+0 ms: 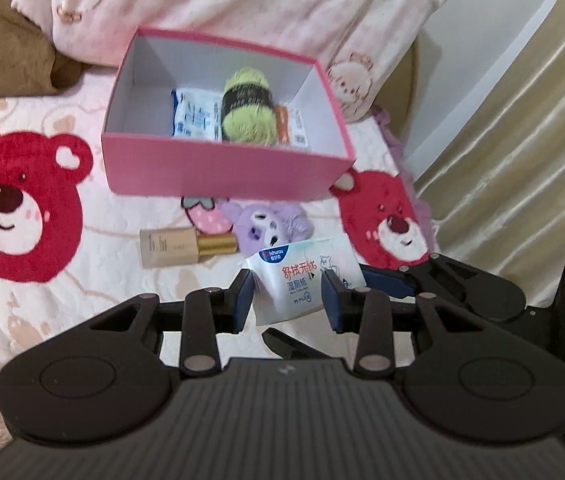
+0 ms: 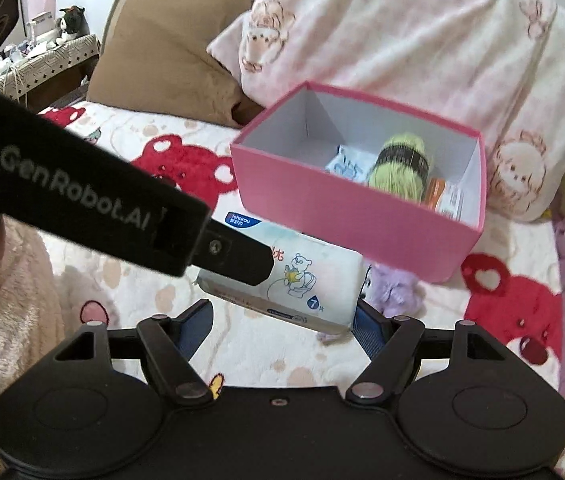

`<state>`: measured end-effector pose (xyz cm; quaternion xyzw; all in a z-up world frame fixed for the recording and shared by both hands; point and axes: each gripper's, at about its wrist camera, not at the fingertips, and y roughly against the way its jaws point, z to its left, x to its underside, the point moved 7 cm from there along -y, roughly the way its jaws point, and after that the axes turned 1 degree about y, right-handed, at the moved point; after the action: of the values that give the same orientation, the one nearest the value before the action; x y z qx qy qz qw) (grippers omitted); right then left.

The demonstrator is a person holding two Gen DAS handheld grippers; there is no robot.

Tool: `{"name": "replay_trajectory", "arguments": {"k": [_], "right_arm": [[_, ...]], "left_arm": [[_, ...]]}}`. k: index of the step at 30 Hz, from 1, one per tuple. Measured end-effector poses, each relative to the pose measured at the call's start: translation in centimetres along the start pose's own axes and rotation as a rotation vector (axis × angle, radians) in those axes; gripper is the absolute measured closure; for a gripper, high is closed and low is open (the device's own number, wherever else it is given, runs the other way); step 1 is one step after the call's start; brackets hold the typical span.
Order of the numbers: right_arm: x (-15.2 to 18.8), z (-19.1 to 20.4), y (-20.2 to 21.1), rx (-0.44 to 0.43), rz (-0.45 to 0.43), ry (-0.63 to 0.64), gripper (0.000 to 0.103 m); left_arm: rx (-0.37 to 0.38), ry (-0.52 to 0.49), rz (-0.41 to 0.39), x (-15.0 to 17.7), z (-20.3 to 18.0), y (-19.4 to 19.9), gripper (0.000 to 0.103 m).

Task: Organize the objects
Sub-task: 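Lift the white wipes pack with the left tool into the pink box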

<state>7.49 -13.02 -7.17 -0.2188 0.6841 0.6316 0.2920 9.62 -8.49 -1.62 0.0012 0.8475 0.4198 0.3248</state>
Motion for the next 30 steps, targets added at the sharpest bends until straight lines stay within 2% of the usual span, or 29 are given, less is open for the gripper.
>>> {"name": "replay_trajectory", "arguments": {"k": [8,15,21,26,30], "right_arm": [[-3.3,0.0,2.9,-0.008,-0.073,0.038,0.024],[-8.1,-1.5,2.8,0.001,-0.153,0.063,0.025],[-12.5,-3.4,-0.2,-0.012,-0.192,0.088,0.033],[-14.7,-5.6,-5.0,-0.009,-0.167,0.095,0.044],[-16.1,-7.4,-9.5,-0.042,-0.13,0.072,0.047]], "left_arm": [[0.0,-0.049,-0.081,-2.8,-1.5,3.9,0.067],[-0.046,-0.108,-0.138,-7.2,-1.6,4.5,0.067],[-0.123,-0.106,-0.132,-12.0,1.8,1.5,0.067],[-0.142,-0.063,-0.074,-15.2,4.4,-3.1,0.067],[-0.181,-0.037,-0.038,-17.3,6.0,-6.8,0.067]]}}
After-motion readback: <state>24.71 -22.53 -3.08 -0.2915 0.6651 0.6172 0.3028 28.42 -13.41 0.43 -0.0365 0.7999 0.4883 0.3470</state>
